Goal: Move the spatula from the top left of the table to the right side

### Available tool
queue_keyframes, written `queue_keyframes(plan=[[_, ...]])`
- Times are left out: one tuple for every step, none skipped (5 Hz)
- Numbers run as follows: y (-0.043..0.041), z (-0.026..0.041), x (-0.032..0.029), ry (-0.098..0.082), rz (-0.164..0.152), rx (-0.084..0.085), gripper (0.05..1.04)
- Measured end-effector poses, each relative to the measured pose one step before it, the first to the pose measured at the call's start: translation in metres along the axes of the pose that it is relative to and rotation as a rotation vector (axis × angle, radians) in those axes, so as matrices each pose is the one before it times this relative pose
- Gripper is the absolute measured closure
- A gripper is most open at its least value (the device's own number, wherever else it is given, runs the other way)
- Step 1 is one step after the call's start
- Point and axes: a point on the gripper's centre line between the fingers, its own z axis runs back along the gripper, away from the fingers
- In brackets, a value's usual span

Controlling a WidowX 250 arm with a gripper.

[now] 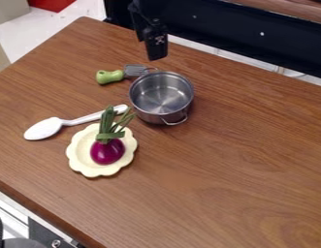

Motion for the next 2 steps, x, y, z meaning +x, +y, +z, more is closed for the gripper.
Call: queue_keyframes(plan=[[0.01343,-0.01015,-0.01109,0.0169,-0.0644,0.0076,0.083],[0.01416,-0.00652,-0.01421,-0.0023,-0.0487,0.0691,0.083]])
